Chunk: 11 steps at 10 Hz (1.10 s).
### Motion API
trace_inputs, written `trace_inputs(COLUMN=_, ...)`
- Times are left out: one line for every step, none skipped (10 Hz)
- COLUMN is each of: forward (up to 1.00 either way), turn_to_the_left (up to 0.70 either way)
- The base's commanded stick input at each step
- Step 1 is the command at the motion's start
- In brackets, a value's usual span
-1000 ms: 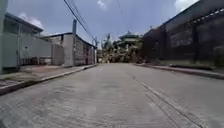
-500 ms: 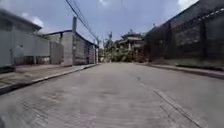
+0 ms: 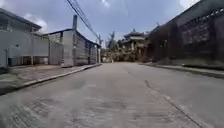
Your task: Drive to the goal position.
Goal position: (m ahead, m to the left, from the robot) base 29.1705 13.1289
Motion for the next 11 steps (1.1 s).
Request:
trace_inputs(forward=1.0, turn_to_the_left=0.0)
trace_inputs(forward=1.0, turn_to_the_left=0.0)
trace_inputs(forward=1.0, turn_to_the_left=0.0)
trace_inputs(forward=1.0, turn_to_the_left=0.0)
trace_inputs(forward=1.0, turn_to_the_left=0.0)
trace_inputs(forward=1.0, turn_to_the_left=0.0)
trace_inputs(forward=1.0, turn_to_the_left=0.0)
trace_inputs(forward=1.0, turn_to_the_left=0.0)
trace_inputs(forward=1.0, turn_to_the_left=0.0)
trace_inputs(forward=1.0, turn_to_the_left=0.0)
trace_inputs(forward=1.0, turn_to_the_left=0.0)
